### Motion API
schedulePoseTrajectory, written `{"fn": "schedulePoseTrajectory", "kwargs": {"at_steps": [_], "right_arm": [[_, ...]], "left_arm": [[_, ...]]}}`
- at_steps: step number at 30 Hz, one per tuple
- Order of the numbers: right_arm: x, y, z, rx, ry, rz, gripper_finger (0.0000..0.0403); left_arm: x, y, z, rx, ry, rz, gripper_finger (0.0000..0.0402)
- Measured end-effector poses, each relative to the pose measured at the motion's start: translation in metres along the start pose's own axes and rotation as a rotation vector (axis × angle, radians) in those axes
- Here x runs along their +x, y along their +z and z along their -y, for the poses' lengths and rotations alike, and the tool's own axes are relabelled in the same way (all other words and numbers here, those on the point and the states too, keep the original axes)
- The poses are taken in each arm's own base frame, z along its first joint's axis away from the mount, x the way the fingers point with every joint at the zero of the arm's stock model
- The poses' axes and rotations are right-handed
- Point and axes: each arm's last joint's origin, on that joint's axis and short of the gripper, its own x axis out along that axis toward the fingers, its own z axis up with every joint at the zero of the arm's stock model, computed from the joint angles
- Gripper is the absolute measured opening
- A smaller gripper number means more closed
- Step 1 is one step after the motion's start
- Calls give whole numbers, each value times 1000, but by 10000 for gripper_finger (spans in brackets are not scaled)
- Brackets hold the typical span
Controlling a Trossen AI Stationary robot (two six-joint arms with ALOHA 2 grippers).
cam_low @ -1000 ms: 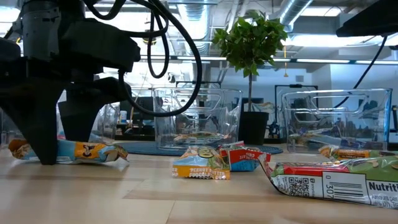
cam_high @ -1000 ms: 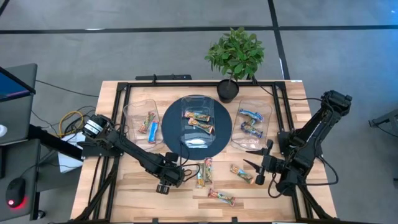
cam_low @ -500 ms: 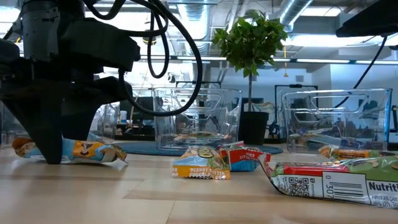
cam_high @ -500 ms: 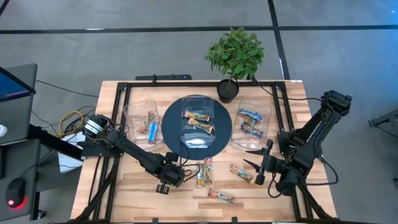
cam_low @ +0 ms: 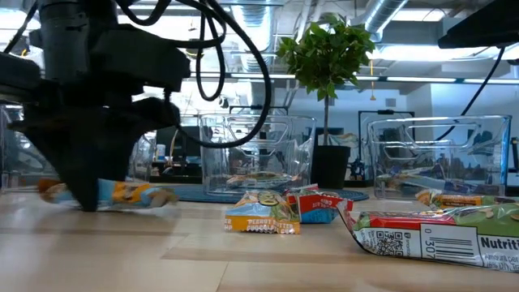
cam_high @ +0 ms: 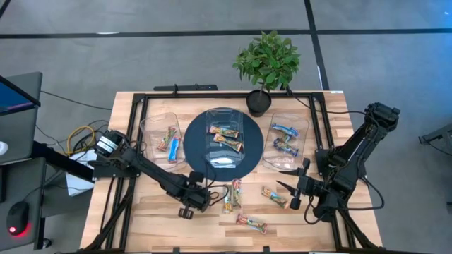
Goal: Pick and place Granola Bars by type
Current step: Put the yellow granola bar into the middle transparent bin
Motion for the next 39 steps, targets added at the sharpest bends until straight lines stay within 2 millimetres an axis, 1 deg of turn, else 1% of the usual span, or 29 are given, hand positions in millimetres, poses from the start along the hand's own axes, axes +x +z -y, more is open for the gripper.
{"fn": "schedulePoseTrajectory", "kwargs": {"at_steps": [4,12,15,19,23,30,34,39], "right_arm": [[0,0,0,0,0,0,159],[0,0,0,0,0,0,159],[0,0,0,0,0,0,159],[0,0,0,0,0,0,159],[0,0,0,0,0,0,159],[0,0,0,0,1,0,159],[0,0,0,-3,0,-1,159],[0,0,0,-3,0,-1,159]], "left_arm": [[-2,3,-1,-2,28,15,92],[-11,11,2,12,17,36,92],[-17,17,5,34,11,53,92],[-31,25,9,83,35,65,92],[-49,35,10,147,132,80,92],[-75,52,1,263,392,127,92],[-84,60,-10,312,547,135,92],[-90,66,-34,344,705,95,93]]}}
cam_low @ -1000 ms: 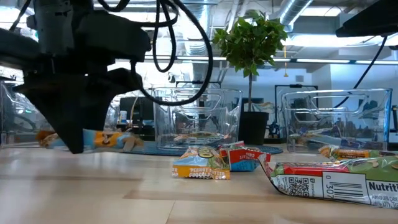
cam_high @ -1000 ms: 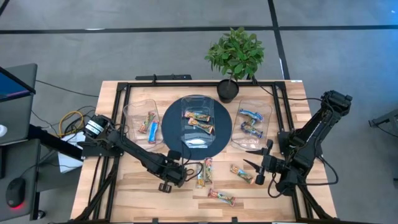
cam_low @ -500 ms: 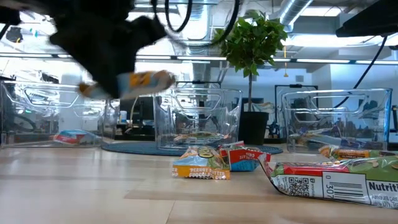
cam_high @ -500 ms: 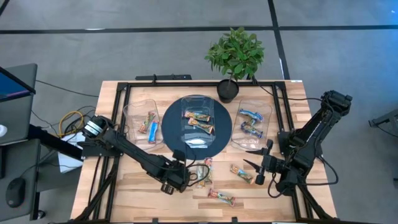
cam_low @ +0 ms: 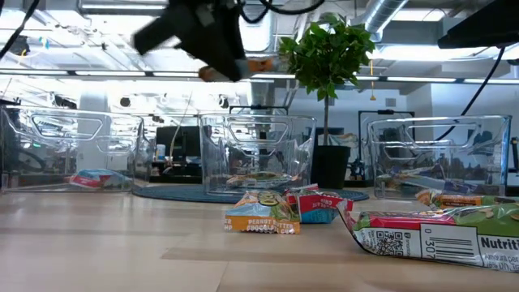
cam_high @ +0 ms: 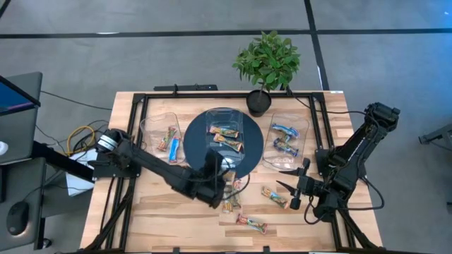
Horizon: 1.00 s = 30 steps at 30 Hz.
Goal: Pick and place Granola Bars by type
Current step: Put the yellow granola bar into the middle transparent bin
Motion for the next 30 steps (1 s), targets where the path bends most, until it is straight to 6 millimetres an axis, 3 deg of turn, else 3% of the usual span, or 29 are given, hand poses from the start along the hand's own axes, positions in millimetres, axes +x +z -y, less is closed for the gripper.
{"fn": "schedulePoseTrajectory", "kwargs": {"at_steps": [6,12,17,24,30], "right_arm": [[0,0,0,0,0,0,159],[0,0,0,-1,0,0,159],[0,0,0,-4,-1,-1,159],[0,0,0,-7,-2,-2,159],[0,0,0,-6,-2,-2,159]], "left_arm": [[32,-14,-33,-52,53,-104,93],[69,-36,-70,-157,-11,-170,93],[94,-50,-97,-264,-92,-127,93],[114,-66,-120,-366,-191,-59,93],[121,-73,-127,-411,-295,-7,93]]}}
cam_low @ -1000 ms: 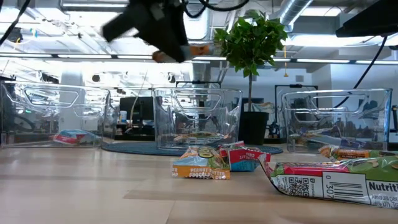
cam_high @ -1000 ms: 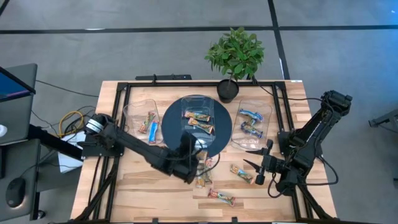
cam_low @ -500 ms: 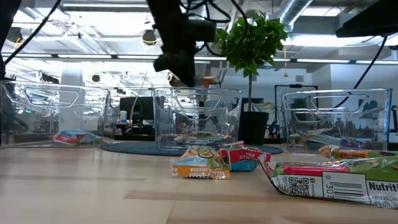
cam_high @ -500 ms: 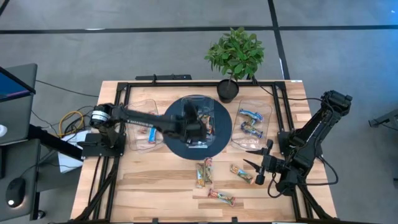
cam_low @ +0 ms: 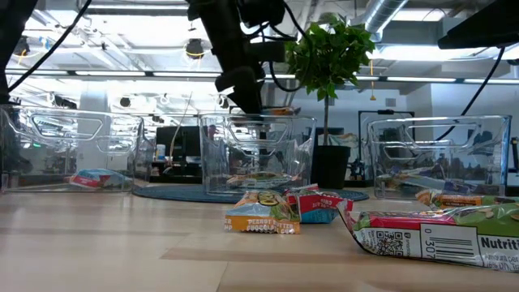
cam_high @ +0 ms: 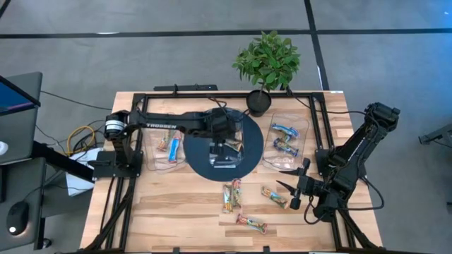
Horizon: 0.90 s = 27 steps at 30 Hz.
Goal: Pick and place Granola Bars by type
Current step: Put the yellow granola bar into the middle transparent bin
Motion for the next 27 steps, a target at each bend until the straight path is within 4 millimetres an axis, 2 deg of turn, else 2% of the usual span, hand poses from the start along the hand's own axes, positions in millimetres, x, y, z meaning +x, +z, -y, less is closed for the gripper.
{"fn": "schedulePoseTrajectory", "kwargs": {"at_steps": [17,22,27], "right_arm": [[0,0,0,0,0,0,159],[0,0,0,0,0,0,159],[0,0,0,13,1,-1,159]], "left_arm": [[-2,-3,2,14,39,-59,141],[-22,3,13,55,53,-129,142],[-58,23,40,42,-48,-74,142]]}}
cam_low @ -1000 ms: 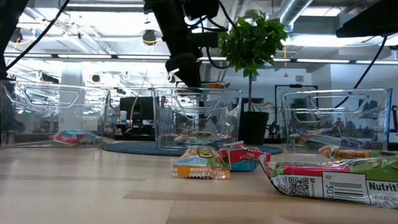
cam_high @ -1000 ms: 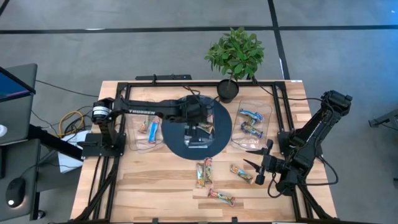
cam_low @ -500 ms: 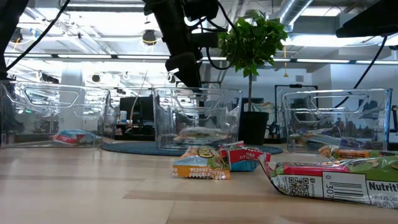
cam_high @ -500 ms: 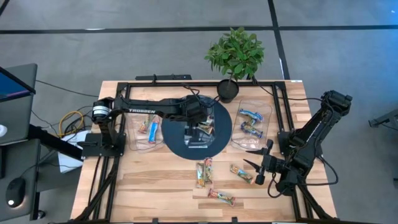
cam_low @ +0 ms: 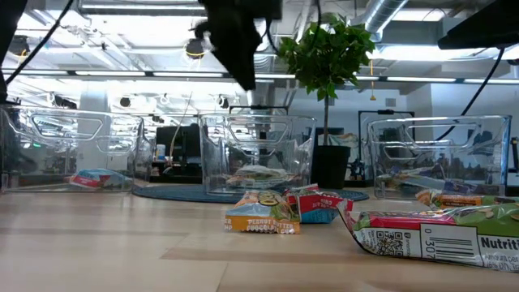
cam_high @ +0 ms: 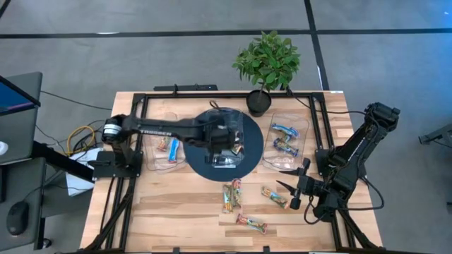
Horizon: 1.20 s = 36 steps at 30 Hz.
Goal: Pick and place Granola Bars by type
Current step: Put the yellow granola bar into the middle transparent bin
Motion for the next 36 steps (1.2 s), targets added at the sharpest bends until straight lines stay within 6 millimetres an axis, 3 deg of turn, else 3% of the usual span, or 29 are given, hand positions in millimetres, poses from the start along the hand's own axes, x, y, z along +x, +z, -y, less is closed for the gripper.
{"fn": "schedulePoseTrajectory", "kwargs": {"at_steps": [3,9,15,20,25,31,36], "right_arm": [[0,0,0,15,3,-3,159],[5,-6,-7,-8,8,-29,159],[14,-13,-12,-45,-23,-52,159],[22,-13,-10,-41,-55,-65,159],[29,-12,-7,-30,-70,-90,159],[37,-9,-6,11,-58,-122,159],[41,-3,-14,70,91,-171,159]], "left_arm": [[-15,6,34,58,-104,24,142],[-37,4,109,205,-144,53,142],[-55,-17,158,287,84,37,142],[-77,-51,163,209,212,107,142],[-87,-93,153,76,201,275,142],[-71,-137,145,-40,74,625,142],[-52,-167,148,-77,-58,917,142]]}}
